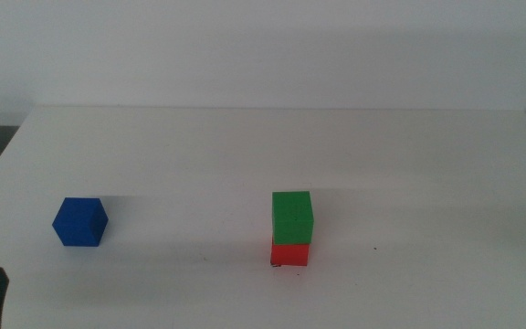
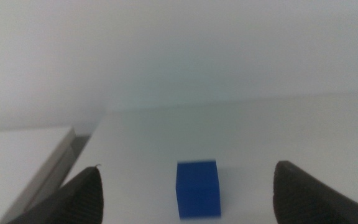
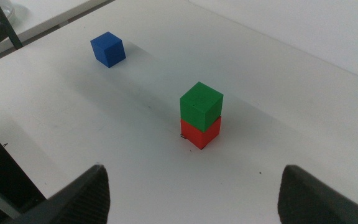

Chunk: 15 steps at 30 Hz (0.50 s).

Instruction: Stack red cubes first, then green, then blue cubes in a specific spot.

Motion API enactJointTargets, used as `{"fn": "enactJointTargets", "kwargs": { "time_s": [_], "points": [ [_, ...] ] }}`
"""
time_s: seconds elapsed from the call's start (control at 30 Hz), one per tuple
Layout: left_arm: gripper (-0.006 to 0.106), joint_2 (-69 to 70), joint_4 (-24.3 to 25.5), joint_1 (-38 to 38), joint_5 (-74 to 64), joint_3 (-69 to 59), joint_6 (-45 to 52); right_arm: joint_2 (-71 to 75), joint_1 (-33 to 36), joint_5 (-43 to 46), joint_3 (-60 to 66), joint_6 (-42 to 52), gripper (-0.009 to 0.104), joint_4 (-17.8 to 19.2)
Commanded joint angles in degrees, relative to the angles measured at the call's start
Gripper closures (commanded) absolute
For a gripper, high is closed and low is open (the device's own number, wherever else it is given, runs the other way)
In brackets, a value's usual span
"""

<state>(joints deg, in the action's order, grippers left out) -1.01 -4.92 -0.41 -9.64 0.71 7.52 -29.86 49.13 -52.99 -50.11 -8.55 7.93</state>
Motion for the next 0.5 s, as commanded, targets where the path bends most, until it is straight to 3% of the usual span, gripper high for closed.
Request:
{"fn": "enactJointTargets", "kwargs": {
  "time_s": [0.0, 0.27, 0.47],
  "points": [
    [0.007, -4.2, 0.0, 0.3, -2.8, 4.9, 0.0, 0.2, -0.2, 0.5, 0.1, 0.5, 0.018, 0.5],
    [0.007, -34.3, -0.3, 1.0, -35.6, 39.8, 0.0, 0.2, -0.2, 0.5, 0.1, 0.5, 0.018, 0.5],
    [0.007, -53.2, -1.1, 1.0, -50.6, 54.7, -6.0, 0.2, -0.2, 0.5, 0.1, 0.5, 0.018, 0.5]
  ]
}}
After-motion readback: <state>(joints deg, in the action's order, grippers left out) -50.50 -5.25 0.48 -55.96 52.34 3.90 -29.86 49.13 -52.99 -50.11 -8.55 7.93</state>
